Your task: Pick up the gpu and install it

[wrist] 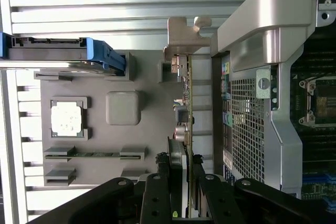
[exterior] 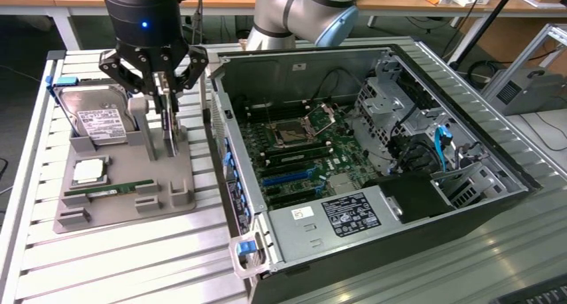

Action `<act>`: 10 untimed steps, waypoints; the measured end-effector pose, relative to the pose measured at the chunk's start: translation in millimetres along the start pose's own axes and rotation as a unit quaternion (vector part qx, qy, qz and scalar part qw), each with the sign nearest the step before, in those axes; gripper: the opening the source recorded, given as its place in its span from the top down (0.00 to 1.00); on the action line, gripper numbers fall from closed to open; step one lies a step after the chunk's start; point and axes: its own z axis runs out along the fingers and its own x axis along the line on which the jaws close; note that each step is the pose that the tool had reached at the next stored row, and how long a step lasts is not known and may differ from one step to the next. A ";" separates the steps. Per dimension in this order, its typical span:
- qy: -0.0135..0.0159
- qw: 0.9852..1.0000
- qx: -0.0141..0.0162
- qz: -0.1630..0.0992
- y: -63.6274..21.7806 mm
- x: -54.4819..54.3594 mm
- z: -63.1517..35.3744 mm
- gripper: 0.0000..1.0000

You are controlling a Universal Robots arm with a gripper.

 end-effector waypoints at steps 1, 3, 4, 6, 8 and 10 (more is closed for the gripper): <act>0.000 1.000 0.000 0.000 0.0 0.0 -0.2 0.73; 0.000 1.000 0.000 0.000 0.0 0.0 -0.5 0.73; 0.000 1.000 0.000 0.000 0.0 0.0 -0.7 0.73; 0.000 1.000 0.000 0.000 0.0 0.0 -1.1 0.73; 0.000 1.000 0.000 0.000 0.0 0.0 -1.7 0.73; 0.000 1.000 0.000 0.000 0.0 -0.1 -2.3 0.73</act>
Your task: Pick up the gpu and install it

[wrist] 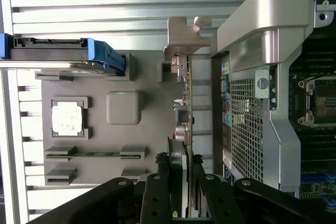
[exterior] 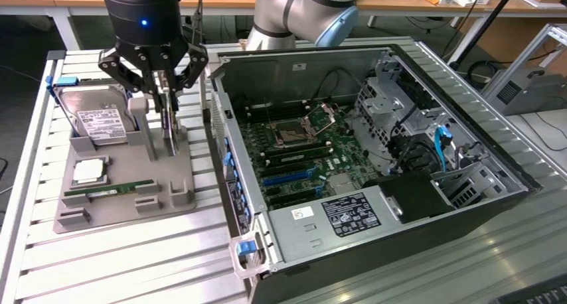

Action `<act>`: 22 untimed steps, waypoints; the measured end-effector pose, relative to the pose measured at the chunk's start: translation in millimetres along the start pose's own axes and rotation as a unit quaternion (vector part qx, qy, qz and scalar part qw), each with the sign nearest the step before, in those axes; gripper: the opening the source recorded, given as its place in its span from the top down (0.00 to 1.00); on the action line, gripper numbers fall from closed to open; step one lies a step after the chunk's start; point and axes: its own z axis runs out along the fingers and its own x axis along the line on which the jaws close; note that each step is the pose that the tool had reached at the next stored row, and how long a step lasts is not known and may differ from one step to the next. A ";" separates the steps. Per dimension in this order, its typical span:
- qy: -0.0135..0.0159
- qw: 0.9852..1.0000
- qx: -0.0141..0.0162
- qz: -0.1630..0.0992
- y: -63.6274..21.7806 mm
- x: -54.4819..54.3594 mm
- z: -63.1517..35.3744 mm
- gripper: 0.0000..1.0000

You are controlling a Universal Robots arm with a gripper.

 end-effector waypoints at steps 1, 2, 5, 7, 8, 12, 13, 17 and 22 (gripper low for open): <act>0.000 1.000 0.000 0.000 0.0 0.0 -0.3 0.73; 0.000 1.000 0.000 0.000 0.0 0.0 -0.6 0.73; 0.000 1.000 0.000 0.000 0.0 0.0 -1.5 0.73; 0.000 1.000 0.000 0.000 0.0 -0.1 -2.1 0.73; 0.000 1.000 0.000 0.000 0.0 -0.1 -2.4 0.73; 0.000 1.000 0.000 0.000 0.0 -0.1 -3.8 0.73; 0.000 1.000 0.000 0.000 0.0 -0.1 -4.1 0.73; 0.000 1.000 0.000 0.000 0.0 -0.1 -5.3 0.73; 0.000 1.000 0.000 0.000 0.0 -0.2 -7.1 0.73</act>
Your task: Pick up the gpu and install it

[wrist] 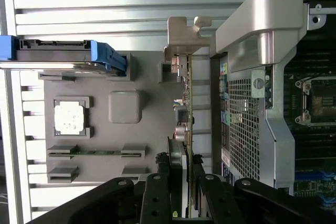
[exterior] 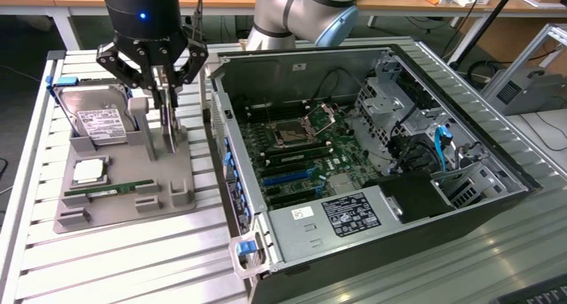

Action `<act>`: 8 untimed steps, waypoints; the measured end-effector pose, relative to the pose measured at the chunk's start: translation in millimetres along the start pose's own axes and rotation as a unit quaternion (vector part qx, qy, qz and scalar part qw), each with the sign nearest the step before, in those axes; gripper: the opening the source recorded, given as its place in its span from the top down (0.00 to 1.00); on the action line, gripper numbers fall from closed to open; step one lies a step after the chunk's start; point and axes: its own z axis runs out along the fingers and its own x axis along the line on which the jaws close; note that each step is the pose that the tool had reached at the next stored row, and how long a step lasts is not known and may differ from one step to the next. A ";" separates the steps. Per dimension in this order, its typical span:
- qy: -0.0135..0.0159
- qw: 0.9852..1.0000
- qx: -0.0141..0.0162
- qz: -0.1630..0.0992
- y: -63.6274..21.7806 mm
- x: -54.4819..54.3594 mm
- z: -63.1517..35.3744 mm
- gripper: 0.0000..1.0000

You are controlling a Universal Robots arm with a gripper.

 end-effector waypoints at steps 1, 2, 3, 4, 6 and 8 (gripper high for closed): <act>0.000 1.000 0.000 0.000 0.0 0.0 -0.3 0.73; 0.000 1.000 0.000 0.000 0.0 0.0 -0.5 0.73; 0.000 1.000 0.000 0.000 0.0 0.0 -0.8 0.73; 0.000 1.000 0.000 0.000 0.0 0.0 -1.0 0.73; 0.000 1.000 0.000 0.000 0.0 0.0 -1.6 0.73; 0.000 1.000 0.000 0.000 0.0 -0.1 -2.6 0.73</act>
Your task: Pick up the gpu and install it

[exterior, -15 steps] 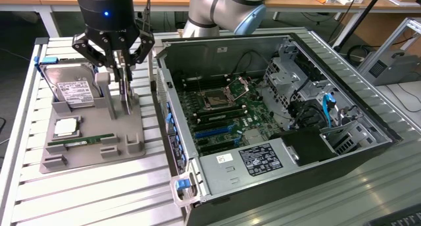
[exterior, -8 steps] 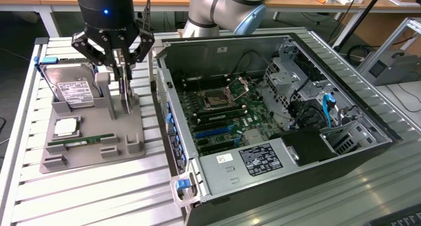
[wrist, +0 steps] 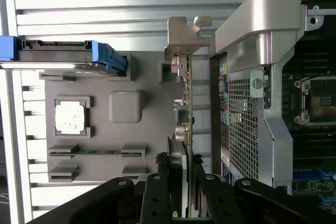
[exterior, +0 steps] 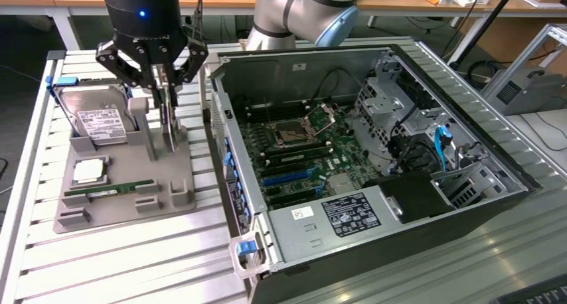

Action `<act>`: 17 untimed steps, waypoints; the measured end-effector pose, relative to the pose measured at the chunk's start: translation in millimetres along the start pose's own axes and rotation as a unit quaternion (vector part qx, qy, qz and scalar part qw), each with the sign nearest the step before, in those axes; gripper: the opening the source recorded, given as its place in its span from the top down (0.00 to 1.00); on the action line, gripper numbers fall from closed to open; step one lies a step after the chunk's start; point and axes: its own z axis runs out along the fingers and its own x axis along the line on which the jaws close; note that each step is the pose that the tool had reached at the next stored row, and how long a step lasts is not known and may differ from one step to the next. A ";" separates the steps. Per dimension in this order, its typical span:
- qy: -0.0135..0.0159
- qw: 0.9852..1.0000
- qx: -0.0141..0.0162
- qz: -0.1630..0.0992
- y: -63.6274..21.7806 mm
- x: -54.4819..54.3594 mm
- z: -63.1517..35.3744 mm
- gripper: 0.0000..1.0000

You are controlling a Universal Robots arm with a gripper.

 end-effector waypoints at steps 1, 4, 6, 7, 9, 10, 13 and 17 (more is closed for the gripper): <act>0.000 1.000 0.000 0.000 0.0 0.0 -0.3 0.73; 0.000 1.000 0.000 0.000 0.0 0.0 -1.1 0.73; 0.000 1.000 0.000 0.000 0.0 0.0 -1.6 0.73; 0.000 1.000 0.000 0.000 0.0 -0.1 -1.8 0.73; 0.000 1.000 0.000 0.000 0.0 -0.1 -2.3 0.73; 0.000 1.000 0.000 0.000 0.0 -0.1 -2.6 0.73; 0.000 1.000 0.000 0.000 0.0 -0.1 -3.4 0.73; 0.000 1.000 0.000 0.000 0.0 -0.1 -4.4 0.73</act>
